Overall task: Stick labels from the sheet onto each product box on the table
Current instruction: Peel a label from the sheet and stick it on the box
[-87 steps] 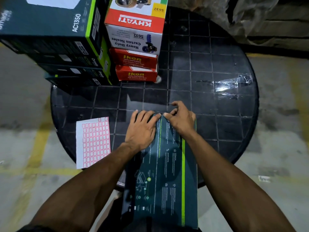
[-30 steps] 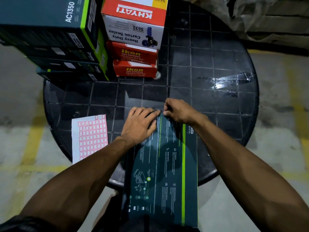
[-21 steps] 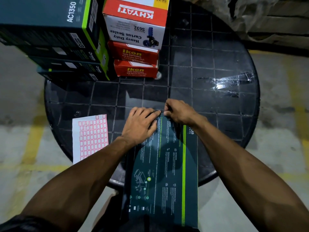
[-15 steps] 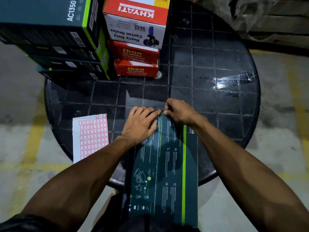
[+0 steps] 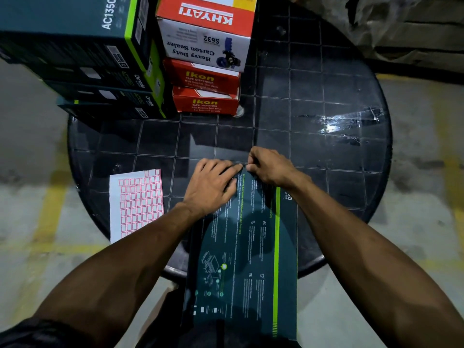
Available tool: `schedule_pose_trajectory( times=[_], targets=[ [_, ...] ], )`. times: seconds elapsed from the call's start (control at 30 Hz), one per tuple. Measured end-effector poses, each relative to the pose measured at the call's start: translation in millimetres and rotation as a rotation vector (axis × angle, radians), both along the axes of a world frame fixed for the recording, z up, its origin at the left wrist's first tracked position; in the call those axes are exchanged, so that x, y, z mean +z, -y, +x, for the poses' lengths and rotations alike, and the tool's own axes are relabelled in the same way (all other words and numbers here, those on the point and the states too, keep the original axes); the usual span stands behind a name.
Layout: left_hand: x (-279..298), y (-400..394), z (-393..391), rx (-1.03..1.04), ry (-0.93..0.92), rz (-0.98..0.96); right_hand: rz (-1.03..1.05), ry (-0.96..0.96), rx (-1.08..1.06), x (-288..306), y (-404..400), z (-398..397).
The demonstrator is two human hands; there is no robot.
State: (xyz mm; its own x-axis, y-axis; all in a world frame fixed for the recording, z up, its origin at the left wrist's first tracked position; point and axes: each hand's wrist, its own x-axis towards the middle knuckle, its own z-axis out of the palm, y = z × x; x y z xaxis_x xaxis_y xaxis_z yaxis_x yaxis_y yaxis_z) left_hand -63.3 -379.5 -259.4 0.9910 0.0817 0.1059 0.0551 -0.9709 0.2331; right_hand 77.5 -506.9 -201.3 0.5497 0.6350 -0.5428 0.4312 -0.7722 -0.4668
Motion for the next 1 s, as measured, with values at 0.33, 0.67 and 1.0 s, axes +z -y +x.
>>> schedule_pose_trajectory(
  times=[0.33,0.67,1.0],
  targets=[
    [2.6,0.8,-0.2,0.008,-0.019,-0.011,-0.032,0.123,0.089,4.2,-3.4,-5.4],
    [5.5,1.2,0.0,0.031,-0.100,-0.017,-0.006,0.057,-0.077,1.2,-2.1,-9.9],
    [6.6,2.1,-0.8,0.029,-0.073,-0.032,0.187,-0.228,-0.313,-8.2,8.4,12.0]
  ],
)
